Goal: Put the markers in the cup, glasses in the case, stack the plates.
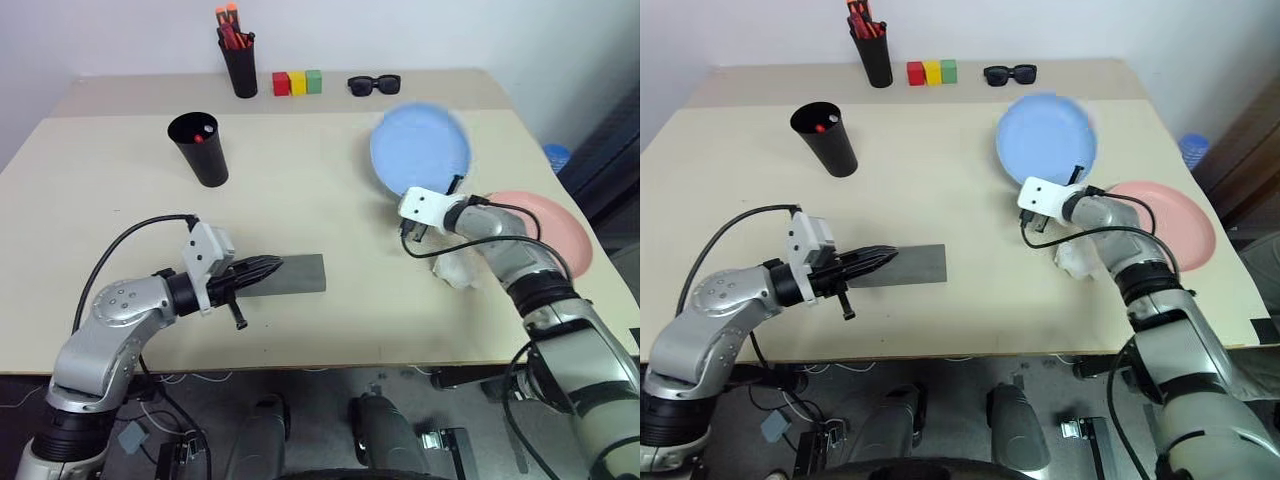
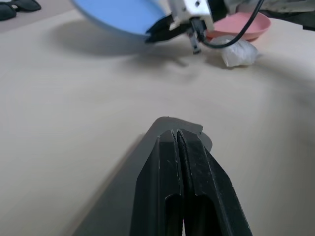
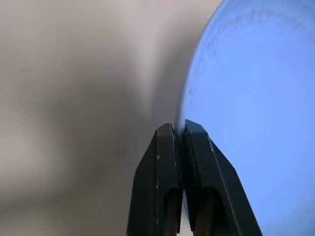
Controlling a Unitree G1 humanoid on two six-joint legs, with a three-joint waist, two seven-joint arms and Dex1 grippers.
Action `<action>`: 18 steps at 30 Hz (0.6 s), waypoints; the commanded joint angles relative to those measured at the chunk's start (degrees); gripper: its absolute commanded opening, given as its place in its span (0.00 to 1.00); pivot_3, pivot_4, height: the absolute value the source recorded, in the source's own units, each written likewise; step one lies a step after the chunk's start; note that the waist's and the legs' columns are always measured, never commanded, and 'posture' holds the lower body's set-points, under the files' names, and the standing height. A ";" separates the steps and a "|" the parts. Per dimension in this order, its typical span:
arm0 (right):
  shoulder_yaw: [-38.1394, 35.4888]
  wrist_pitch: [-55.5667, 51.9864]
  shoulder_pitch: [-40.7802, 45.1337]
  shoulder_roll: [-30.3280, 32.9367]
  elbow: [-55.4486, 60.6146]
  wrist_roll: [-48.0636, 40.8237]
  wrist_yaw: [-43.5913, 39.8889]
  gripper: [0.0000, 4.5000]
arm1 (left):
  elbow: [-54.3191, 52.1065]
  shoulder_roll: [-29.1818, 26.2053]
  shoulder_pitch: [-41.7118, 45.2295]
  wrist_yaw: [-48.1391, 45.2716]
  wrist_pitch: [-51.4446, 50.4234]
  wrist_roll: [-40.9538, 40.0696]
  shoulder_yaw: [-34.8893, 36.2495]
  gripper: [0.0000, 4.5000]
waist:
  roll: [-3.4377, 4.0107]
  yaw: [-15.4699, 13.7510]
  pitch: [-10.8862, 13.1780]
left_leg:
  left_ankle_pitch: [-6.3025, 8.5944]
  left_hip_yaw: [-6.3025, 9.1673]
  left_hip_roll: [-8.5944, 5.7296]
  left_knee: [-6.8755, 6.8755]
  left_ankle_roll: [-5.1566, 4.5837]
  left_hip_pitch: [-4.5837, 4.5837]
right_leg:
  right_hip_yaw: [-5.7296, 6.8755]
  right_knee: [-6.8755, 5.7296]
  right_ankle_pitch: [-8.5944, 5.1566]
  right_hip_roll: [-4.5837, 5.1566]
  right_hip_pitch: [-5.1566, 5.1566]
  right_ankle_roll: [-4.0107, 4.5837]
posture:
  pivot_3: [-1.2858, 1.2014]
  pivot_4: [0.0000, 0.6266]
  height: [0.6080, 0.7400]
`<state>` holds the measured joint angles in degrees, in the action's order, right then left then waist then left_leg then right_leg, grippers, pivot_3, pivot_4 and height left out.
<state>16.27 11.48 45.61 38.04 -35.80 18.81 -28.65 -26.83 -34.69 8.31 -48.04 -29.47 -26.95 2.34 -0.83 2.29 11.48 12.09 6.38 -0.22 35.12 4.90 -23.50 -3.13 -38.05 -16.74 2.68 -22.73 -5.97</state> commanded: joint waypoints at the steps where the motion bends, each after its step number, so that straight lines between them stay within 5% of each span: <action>1: -8.69 -4.53 -6.61 8.42 17.30 -7.27 -8.19 0.01 | -3.57 1.67 2.50 -0.25 1.32 0.33 -5.44 0.00 | 0.00 -0.55 0.00 | 0.00 0.03 -0.01 0.00 0.00 -0.02 | 0.02 0.01 0.00 0.00 0.02 -0.01 | 0.52 0.24 1.00; 6: -18.94 -13.62 -25.06 21.93 35.19 -13.21 -19.55 0.01 | -1.79 5.66 5.75 -0.93 4.20 3.29 -13.55 0.00 | 0.02 -1.58 -0.02 | 0.05 0.04 -0.02 0.04 -0.09 0.03 | 0.05 0.14 -0.03 0.02 0.18 -0.04 | 0.52 0.24 1.00; 10: -26.55 -19.60 -36.42 26.27 39.67 -17.03 -24.23 0.01 | 0.93 8.79 9.02 -0.96 5.39 4.51 -17.14 0.00 | 0.17 -0.95 -0.07 | 0.06 -0.09 0.02 0.07 -0.11 0.20 | -0.04 0.14 -0.03 -0.01 0.28 -0.02 | 0.52 0.24 1.00; 13: -28.78 -23.50 -39.10 26.39 41.65 -19.42 -25.74 0.22 | 2.74 9.53 10.73 -1.48 6.06 4.90 -17.68 0.00 | 0.18 0.09 -0.07 | 0.06 -0.10 0.04 0.12 -0.11 0.28 | -0.07 0.10 -0.04 -0.05 0.33 0.00 | 0.52 0.24 1.00; 18: -29.61 -27.32 -39.48 25.95 45.22 -21.16 -26.62 0.76 | 4.36 8.95 10.91 -2.65 7.26 5.51 -17.15 0.00 | 0.18 0.22 -0.08 | 0.05 -0.10 0.05 0.12 -0.11 0.32 | -0.07 0.05 -0.04 -0.08 0.34 -0.02 | 0.52 0.24 1.00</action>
<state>-10.80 -14.44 5.53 63.38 6.25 -0.68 -54.99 -21.91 -25.36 19.00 -50.11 -23.93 -21.75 -15.10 -0.66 2.52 11.40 12.14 6.28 -0.18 35.24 4.80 -23.20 -3.20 -37.99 -16.78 2.61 -22.39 -5.99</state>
